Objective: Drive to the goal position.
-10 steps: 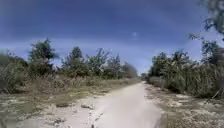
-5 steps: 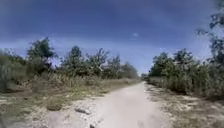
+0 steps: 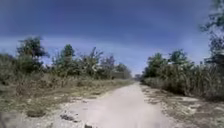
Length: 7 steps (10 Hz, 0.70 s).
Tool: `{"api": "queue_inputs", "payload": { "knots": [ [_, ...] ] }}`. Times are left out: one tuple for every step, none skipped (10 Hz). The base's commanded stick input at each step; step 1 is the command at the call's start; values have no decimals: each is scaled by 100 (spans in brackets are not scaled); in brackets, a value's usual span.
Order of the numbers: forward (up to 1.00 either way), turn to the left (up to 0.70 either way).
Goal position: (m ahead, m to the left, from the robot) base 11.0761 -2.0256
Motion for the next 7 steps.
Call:
{"api": "queue_inputs", "payload": {
  "knots": [
    [50,0],
    [50,0],
    [50,0],
    [50,0],
    [50,0],
    [50,0],
    [50,0]
  ]
}}
